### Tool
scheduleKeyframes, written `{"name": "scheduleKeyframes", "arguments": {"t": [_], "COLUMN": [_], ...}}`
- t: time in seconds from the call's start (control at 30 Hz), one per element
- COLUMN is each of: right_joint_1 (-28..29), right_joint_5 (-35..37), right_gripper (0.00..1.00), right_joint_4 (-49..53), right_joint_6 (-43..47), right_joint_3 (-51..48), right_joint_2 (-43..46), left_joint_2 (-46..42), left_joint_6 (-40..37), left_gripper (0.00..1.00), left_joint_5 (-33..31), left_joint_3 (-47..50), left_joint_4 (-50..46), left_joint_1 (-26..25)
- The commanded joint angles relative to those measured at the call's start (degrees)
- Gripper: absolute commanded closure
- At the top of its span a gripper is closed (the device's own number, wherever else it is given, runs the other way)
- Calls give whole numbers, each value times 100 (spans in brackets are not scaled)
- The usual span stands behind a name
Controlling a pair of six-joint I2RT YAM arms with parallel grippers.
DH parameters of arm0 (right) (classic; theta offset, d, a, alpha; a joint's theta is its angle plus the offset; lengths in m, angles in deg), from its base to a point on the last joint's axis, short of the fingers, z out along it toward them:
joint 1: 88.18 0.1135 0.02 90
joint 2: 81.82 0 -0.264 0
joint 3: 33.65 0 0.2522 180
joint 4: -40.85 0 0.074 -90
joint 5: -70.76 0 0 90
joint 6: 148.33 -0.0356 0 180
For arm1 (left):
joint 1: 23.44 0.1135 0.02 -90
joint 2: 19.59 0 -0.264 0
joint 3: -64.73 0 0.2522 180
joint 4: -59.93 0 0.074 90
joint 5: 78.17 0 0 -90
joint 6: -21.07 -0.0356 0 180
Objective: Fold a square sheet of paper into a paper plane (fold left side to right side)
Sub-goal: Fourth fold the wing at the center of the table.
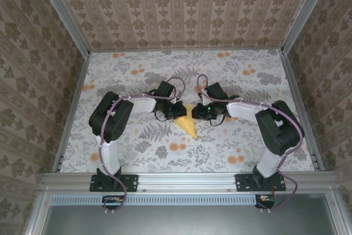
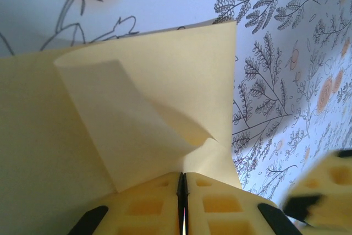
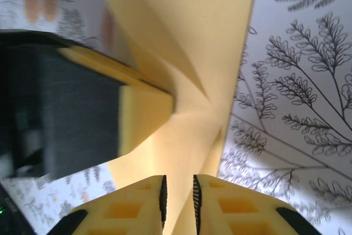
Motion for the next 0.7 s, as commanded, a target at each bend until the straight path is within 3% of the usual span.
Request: {"name": "scheduleKeyframes", "arguments": {"t": [0.0,0.2,0.67], "right_joint_1": [4,275,510], "right_joint_5": [-191,-1089,-969], "right_gripper": [77,85,86], "right_joint_4": [385,13,169], "right_joint_6": [67,-367,-224], "right_joint_3": [-26,-362,-230], "right_joint_2": [502,492,-365], "left_joint_2": [179,153,139], "left_joint_6": [-172,-190,-215], "left_gripper": [89,89,89], "left_joint_5": [-343,-351,-368], "left_joint_3": [237,243,228], "left_joint_4": [-362,-375,-414], "left_joint_1": [39,30,30]}}
